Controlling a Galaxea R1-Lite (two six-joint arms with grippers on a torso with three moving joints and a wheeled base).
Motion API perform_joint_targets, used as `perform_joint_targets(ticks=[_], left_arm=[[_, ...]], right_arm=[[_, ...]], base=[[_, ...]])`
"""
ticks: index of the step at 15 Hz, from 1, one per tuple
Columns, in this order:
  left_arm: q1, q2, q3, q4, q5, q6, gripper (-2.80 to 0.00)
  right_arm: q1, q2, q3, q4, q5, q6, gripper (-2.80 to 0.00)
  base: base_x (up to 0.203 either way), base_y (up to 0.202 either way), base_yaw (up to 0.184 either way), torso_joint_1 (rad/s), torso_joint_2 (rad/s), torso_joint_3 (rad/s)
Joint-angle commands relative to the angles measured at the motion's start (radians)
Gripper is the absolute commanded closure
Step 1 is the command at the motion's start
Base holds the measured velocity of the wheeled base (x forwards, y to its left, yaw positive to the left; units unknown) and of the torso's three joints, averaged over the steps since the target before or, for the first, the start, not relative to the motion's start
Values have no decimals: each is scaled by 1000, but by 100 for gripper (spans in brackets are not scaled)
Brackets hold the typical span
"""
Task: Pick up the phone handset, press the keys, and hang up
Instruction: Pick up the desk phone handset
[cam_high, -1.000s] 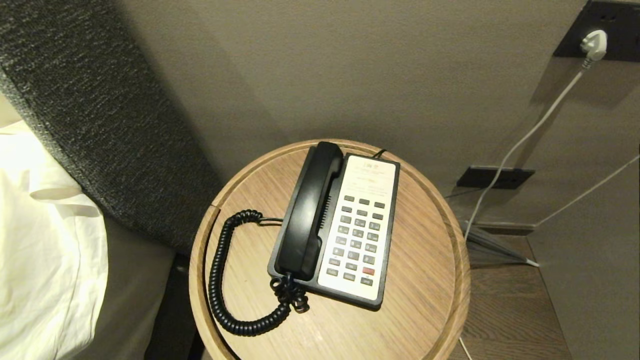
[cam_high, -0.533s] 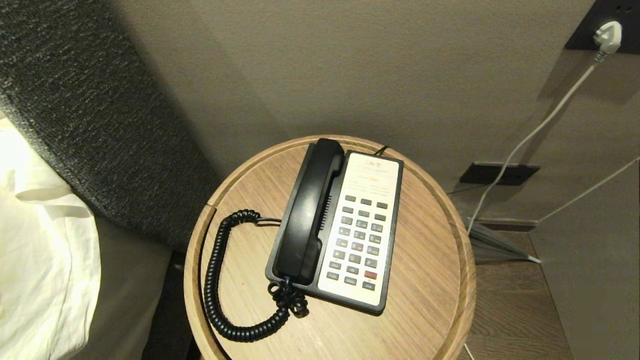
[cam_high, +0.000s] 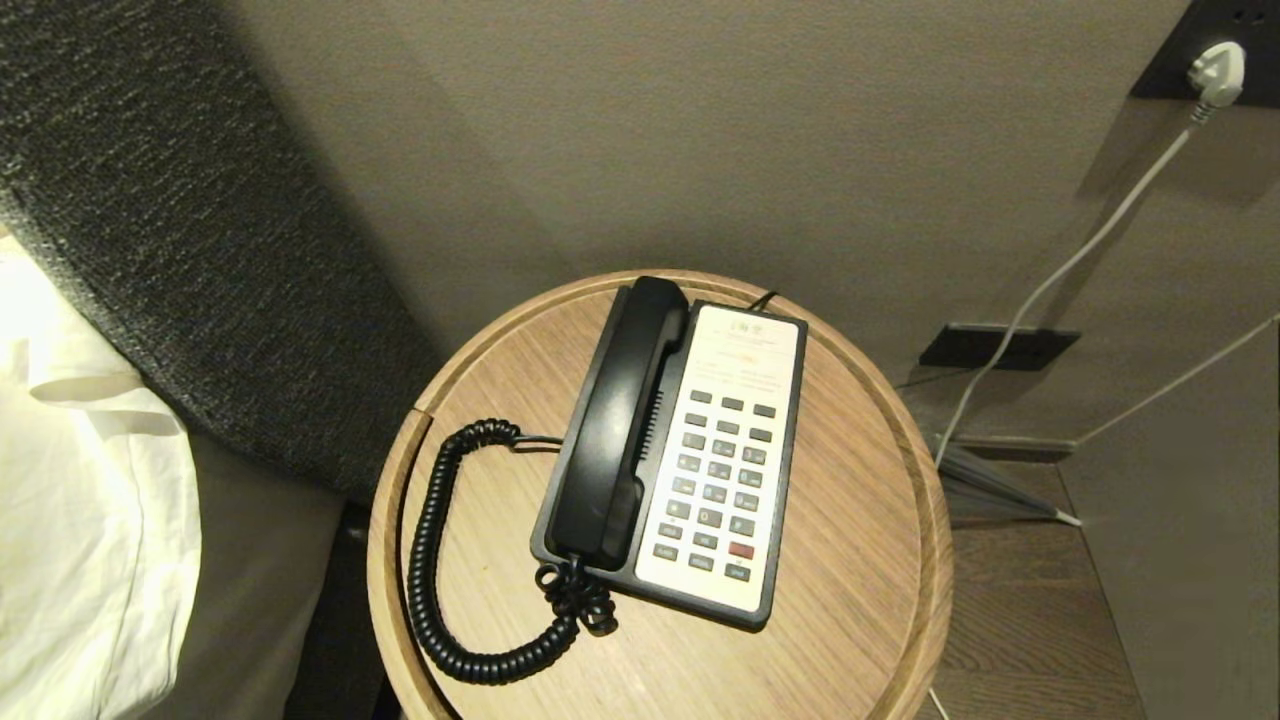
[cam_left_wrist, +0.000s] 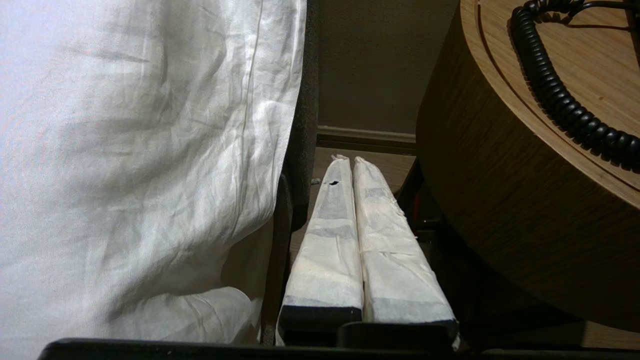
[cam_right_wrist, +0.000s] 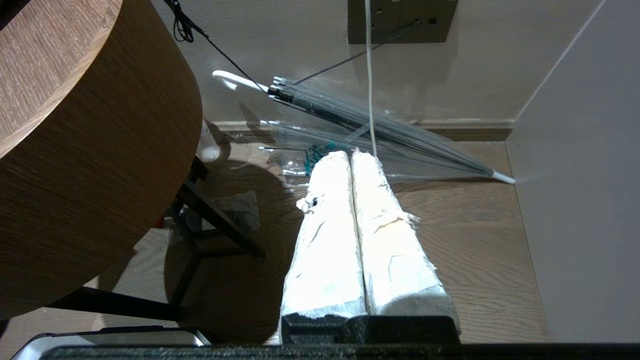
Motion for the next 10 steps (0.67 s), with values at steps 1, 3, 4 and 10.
perform_joint_targets(ticks=[1,3,4,10], left_arm=[[0,1,40,-1,0,-2,0],[0,1,40,-1,0,0,0],[0,1,40,-1,0,0,0],[0,1,40,-1,0,0,0]], right_arm=[[0,-1,20,-1,0,1,0],[0,-1,20,-1,0,1,0],[0,-1,20,-1,0,1,0],[0,-1,20,-1,0,1,0]], base=[[0,0,0,0,0,0],[0,0,0,0,0,0],[0,0,0,0,0,0],[0,0,0,0,0,0]])
